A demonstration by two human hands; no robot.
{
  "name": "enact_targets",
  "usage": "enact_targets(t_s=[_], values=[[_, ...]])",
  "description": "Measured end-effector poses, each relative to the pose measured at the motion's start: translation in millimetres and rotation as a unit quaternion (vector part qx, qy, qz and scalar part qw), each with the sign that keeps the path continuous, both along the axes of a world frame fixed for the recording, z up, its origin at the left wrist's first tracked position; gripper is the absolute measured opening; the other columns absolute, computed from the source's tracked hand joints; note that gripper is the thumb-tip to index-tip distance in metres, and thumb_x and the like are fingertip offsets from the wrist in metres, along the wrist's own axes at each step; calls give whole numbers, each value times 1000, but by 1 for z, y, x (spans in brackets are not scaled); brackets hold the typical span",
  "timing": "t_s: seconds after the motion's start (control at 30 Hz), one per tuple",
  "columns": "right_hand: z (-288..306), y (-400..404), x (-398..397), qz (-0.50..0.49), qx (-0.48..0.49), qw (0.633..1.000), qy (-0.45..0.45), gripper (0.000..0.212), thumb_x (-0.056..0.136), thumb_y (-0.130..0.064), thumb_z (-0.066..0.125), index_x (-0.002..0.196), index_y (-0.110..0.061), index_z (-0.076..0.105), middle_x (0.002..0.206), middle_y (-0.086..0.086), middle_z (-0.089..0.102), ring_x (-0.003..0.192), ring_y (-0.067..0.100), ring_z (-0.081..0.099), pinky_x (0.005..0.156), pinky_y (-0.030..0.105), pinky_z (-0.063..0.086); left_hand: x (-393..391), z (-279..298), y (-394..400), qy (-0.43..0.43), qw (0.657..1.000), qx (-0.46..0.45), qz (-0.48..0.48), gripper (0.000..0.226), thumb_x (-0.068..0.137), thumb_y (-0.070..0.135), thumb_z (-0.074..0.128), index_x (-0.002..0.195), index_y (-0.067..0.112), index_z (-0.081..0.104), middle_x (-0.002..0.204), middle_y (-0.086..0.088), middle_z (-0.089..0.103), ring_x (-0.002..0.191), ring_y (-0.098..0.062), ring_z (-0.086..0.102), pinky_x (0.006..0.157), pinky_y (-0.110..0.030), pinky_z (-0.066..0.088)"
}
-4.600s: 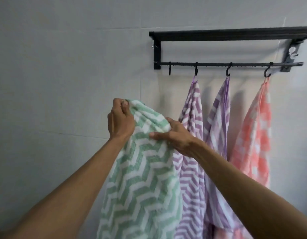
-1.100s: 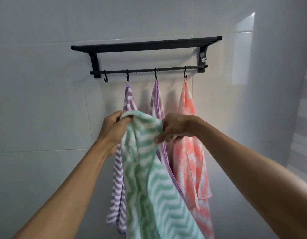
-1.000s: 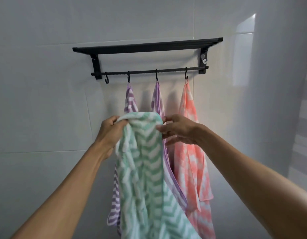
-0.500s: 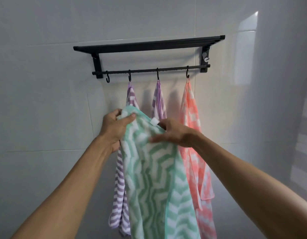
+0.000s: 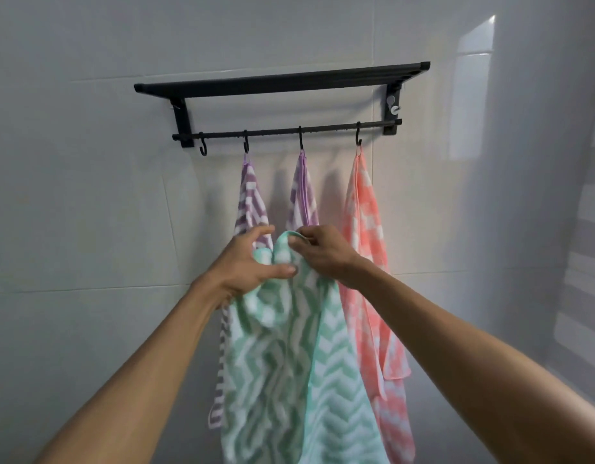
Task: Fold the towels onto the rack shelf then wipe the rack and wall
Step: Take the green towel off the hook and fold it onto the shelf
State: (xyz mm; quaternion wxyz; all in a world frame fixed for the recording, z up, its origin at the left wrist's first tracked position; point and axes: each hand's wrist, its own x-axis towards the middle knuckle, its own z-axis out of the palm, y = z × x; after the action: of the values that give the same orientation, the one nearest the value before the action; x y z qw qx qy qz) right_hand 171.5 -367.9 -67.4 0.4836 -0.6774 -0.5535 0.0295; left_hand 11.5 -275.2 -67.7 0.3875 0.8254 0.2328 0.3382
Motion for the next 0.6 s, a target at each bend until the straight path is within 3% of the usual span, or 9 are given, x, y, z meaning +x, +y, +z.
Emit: enact_targets(t_s=[0.07,0.1,0.2,0.3,0.37,0.43,0.5,0.6], values=[[6,1,-4,11,37,999,-18,28,96,-29,66,87,-3,70,66,1,55,61,11,46,59,30,39,8,-3,-1,-9,1000,17,6,57,59,48,86,99,10,75,89,-14,74,77,-21,65,79,-57,58],[6,0,-2,5,53,998,-26,26,94,-30,69,88,-4,71,66,1,58,60,11,48,58,30,40,10,-2,1,-31,999,18,31,52,58,50,82,88,7,76,78,-9,72,70,-19,62,76,-58,56],[-6,-13,11,-41,40,994,-91,19,90,-31,73,93,-13,71,76,-4,64,68,13,58,64,28,45,7,7,5,-90,991,8,95,27,64,38,76,76,14,79,73,-3,75,69,-25,73,72,-53,61],[-31,-22,19,-93,-24,988,-120,5,90,-17,66,85,-16,64,78,-2,62,71,21,58,60,29,42,6,13,5,-124,984,20,129,17,71,31,75,69,14,74,71,-6,74,68,-27,73,66,-49,61],[-54,-24,25,-140,-92,981,-99,8,86,-8,59,81,-14,60,73,0,59,66,23,56,56,30,44,7,15,5,-152,976,20,153,22,72,27,74,66,7,66,63,-7,66,59,-22,64,59,-43,57],[-78,-25,37,-191,-142,969,-69,8,86,-9,54,87,-10,62,83,8,65,73,30,61,61,37,51,5,19,9,-177,968,5,178,27,70,27,72,65,4,60,60,-3,58,56,-19,58,54,-42,54],[-92,-31,50,-222,-127,967,1,11,91,-15,56,94,-11,66,92,12,68,83,34,65,70,38,55,-4,25,19,-182,959,3,220,30,68,29,71,66,1,61,59,-1,56,56,-20,58,55,-48,57],[-87,-44,56,-211,-29,973,87,12,97,-21,62,95,-14,70,74,-1,61,75,25,60,65,28,49,-22,23,28,-128,942,49,307,31,70,31,70,71,0,67,70,-14,69,71,-31,70,67,-47,58]])
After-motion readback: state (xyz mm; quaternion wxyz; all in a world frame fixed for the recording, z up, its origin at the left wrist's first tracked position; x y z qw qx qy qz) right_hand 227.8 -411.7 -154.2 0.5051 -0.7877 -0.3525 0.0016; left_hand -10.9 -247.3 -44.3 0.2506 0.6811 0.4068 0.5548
